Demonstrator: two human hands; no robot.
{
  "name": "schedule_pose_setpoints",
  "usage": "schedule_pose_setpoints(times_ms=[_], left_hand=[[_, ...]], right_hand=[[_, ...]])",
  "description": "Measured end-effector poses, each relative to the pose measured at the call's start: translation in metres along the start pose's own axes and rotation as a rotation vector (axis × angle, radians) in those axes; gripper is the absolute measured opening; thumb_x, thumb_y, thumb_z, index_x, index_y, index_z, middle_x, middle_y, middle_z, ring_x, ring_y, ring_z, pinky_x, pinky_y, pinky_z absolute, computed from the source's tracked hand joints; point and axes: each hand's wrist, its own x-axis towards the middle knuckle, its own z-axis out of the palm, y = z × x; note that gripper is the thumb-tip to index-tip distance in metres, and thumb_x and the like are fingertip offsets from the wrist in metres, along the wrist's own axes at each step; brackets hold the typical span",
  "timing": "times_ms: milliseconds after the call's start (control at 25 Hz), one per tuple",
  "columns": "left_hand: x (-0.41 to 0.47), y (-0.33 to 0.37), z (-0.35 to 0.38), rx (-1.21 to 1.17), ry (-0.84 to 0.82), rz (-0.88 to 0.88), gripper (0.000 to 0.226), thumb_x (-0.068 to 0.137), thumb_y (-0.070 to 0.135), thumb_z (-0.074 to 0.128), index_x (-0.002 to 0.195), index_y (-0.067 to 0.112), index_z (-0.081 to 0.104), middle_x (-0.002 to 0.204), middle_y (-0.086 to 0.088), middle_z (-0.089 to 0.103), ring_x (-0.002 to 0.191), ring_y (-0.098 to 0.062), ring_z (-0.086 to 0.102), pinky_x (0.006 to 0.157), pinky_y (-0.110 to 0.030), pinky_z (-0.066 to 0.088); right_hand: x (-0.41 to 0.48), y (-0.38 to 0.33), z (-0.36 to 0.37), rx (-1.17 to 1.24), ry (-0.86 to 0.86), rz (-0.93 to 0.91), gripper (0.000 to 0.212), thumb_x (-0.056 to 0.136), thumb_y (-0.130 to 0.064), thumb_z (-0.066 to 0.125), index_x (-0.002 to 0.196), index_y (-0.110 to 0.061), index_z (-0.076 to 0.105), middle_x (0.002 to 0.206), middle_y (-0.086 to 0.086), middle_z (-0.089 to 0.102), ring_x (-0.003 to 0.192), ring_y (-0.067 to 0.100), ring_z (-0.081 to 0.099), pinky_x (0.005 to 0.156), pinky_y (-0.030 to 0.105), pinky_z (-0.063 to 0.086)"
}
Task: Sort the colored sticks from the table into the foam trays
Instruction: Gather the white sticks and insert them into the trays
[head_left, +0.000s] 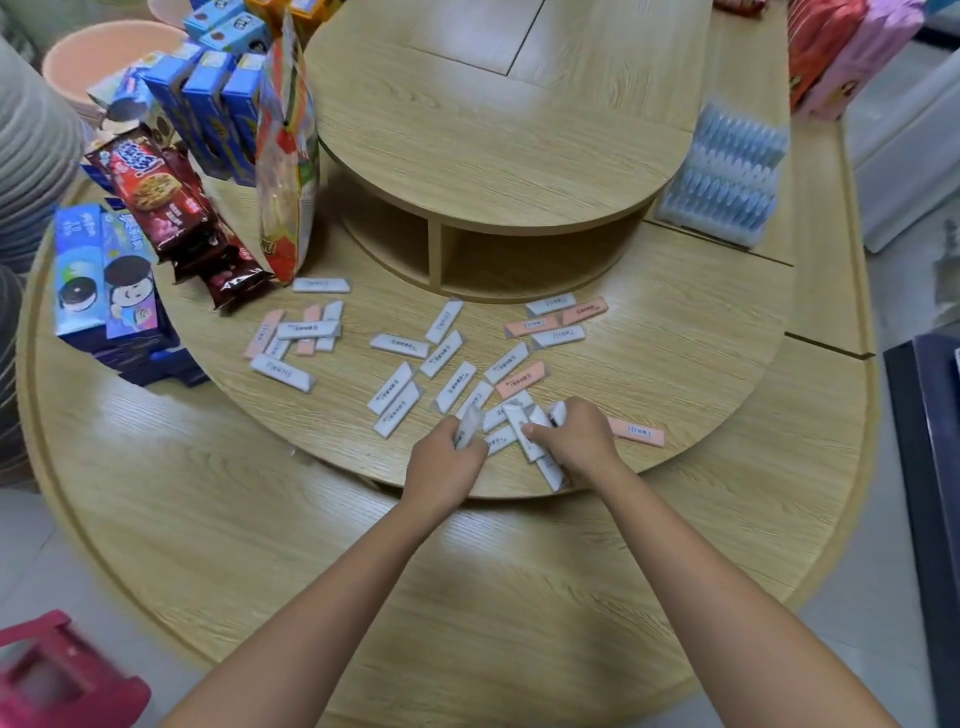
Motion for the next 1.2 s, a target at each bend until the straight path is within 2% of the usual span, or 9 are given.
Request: schedule_pose_setpoints(times_ms=[160,360,480,640,720,840,1000,1080,1200], left_hand=[[0.01,-0.002,0.005,0.545,0.075,0.163,0.039,0.079,0.056,0.061,0.094,0.024,0.049,0.082,0.009,0.057,0.076,-0.016,0.056,0.058,-0.028,0.037],[0.024,-0.011,0.016,0.795,0.064,0.288,0.057,0.081,0.062,0.056,0.121,0.021,0.048,0.11,0.001,0.06,0.096,-0.02,0.059,0.075,-0.031,0.042],[0.022,-0.014,0.023,0.883,0.092,0.334,0.049,0.089,0.056,0.049,0.12,0.018,0.047,0.112,-0.001,0.055,0.097,-0.02,0.056,0.073,-0.029,0.036],[0.017,-0.018,0.028,1.071,0.175,0.433,0.044,0.094,0.053,0.041,0.113,0.014,0.047,0.107,-0.002,0.053,0.096,-0.019,0.053,0.073,-0.028,0.032],[0.016,-0.023,0.028,1.122,0.219,0.531,0.036,0.087,0.045,0.059,0.097,0.011,0.054,0.091,-0.005,0.056,0.081,-0.021,0.056,0.065,-0.03,0.038],[0.018,-0.032,0.029,1.072,0.261,0.698,0.034,0.059,0.023,0.085,0.069,0.009,0.056,0.063,-0.006,0.052,0.051,-0.021,0.051,0.046,-0.027,0.036],[0.016,-0.028,0.021,0.907,0.21,0.71,0.028,0.066,0.015,0.08,0.07,0.009,0.052,0.059,-0.003,0.049,0.045,-0.019,0.047,0.044,-0.025,0.03],[0.013,-0.022,0.018,0.593,0.158,0.535,0.018,0.091,0.022,0.057,0.08,0.01,0.048,0.066,0.0,0.051,0.053,-0.016,0.049,0.046,-0.025,0.032],[0.007,-0.009,0.014,-0.103,-0.092,0.156,0.02,0.1,0.024,0.041,0.1,0.008,0.052,0.083,-0.003,0.064,0.072,-0.015,0.063,0.06,-0.019,0.048]], right_hand=[[0.011,-0.003,-0.002,0.031,-0.046,0.105,0.038,0.075,-0.035,0.077,0.069,-0.016,0.045,0.071,0.001,0.054,0.068,0.02,0.054,0.05,0.027,0.035],[0.015,0.001,-0.003,0.082,-0.023,0.121,0.035,0.073,-0.031,0.079,0.07,-0.012,0.05,0.073,0.005,0.059,0.069,0.023,0.058,0.062,0.036,0.048],[0.014,0.005,-0.007,0.156,0.004,0.117,0.032,0.073,-0.025,0.08,0.071,-0.011,0.052,0.07,0.003,0.058,0.065,0.019,0.054,0.061,0.035,0.047],[0.011,0.01,-0.012,0.189,0.022,0.061,0.034,0.081,-0.022,0.072,0.063,-0.013,0.044,0.063,-0.001,0.046,0.058,0.014,0.041,0.053,0.027,0.03],[0.011,0.011,-0.015,0.156,0.02,0.022,0.026,0.087,-0.023,0.064,0.071,-0.011,0.047,0.067,0.0,0.046,0.064,0.016,0.043,0.052,0.028,0.028],[0.01,0.01,-0.019,0.133,-0.027,-0.005,0.018,0.095,-0.027,0.05,0.09,-0.01,0.05,0.078,-0.003,0.048,0.078,0.017,0.046,0.057,0.027,0.032],[0.007,0.011,-0.024,0.411,-0.031,0.0,0.016,0.097,-0.024,0.048,0.098,-0.009,0.054,0.086,0.006,0.064,0.081,0.023,0.061,0.076,0.038,0.049],[0.006,0.011,-0.028,0.591,-0.056,0.03,0.012,0.098,-0.02,0.047,0.099,-0.01,0.051,0.079,0.008,0.063,0.071,0.022,0.063,0.073,0.04,0.054],[0.005,0.01,-0.031,0.586,-0.115,0.019,0.011,0.097,-0.02,0.049,0.098,-0.009,0.05,0.073,0.006,0.058,0.063,0.018,0.056,0.059,0.031,0.051]])
